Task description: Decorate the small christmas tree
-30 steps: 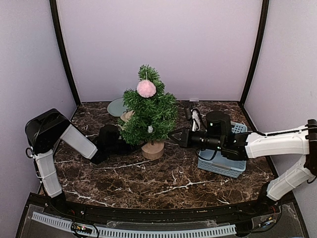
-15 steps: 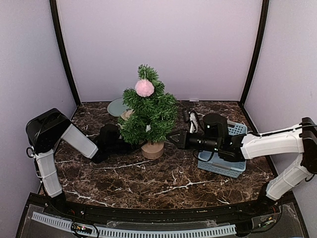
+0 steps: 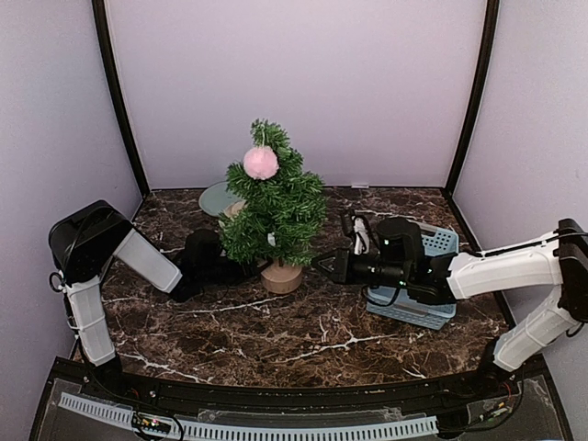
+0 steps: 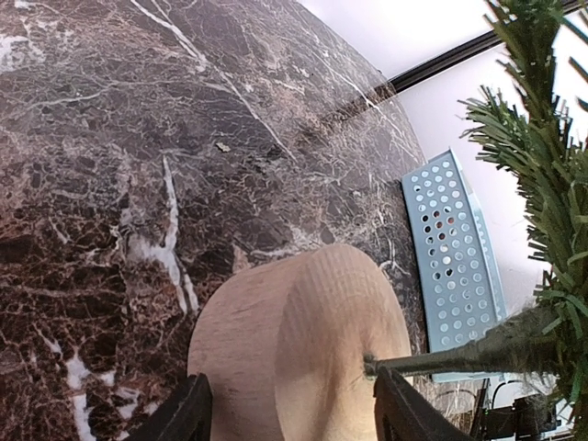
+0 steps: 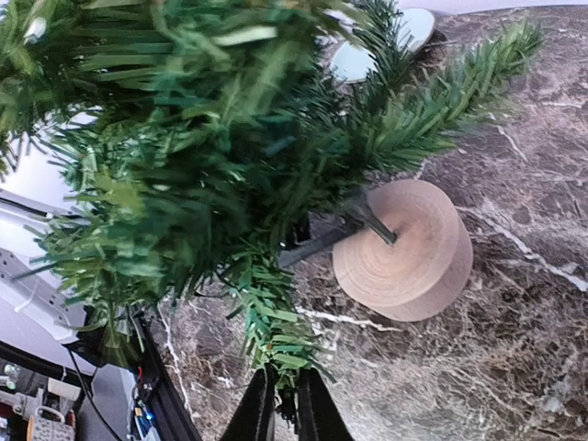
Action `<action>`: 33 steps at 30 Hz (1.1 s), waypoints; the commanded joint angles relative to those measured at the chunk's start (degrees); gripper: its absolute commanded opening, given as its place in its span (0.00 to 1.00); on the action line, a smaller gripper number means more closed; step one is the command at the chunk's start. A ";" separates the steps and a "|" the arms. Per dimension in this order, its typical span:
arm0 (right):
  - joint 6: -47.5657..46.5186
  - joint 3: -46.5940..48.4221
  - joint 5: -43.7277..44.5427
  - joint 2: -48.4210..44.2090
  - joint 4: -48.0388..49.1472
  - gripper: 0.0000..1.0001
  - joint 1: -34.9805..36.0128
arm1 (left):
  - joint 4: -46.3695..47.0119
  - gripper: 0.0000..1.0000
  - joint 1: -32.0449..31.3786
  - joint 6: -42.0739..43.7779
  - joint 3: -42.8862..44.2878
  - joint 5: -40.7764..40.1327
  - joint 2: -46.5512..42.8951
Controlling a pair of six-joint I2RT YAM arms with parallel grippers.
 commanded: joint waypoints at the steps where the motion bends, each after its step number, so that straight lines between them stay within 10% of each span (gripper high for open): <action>1: -0.50 -0.81 0.94 -2.25 -1.13 0.14 0.27 | -1.03 0.62 0.24 1.79 1.03 -0.03 -1.14; 20: -5.28 -4.40 6.23 -14.43 -10.53 0.51 -0.62 | -2.69 0.69 2.55 2.37 -5.72 -1.71 -10.03; 33: -11.84 0.53 12.59 -20.37 -38.05 0.51 -20.05 | -5.38 0.78 5.36 1.22 -13.92 -4.25 -19.87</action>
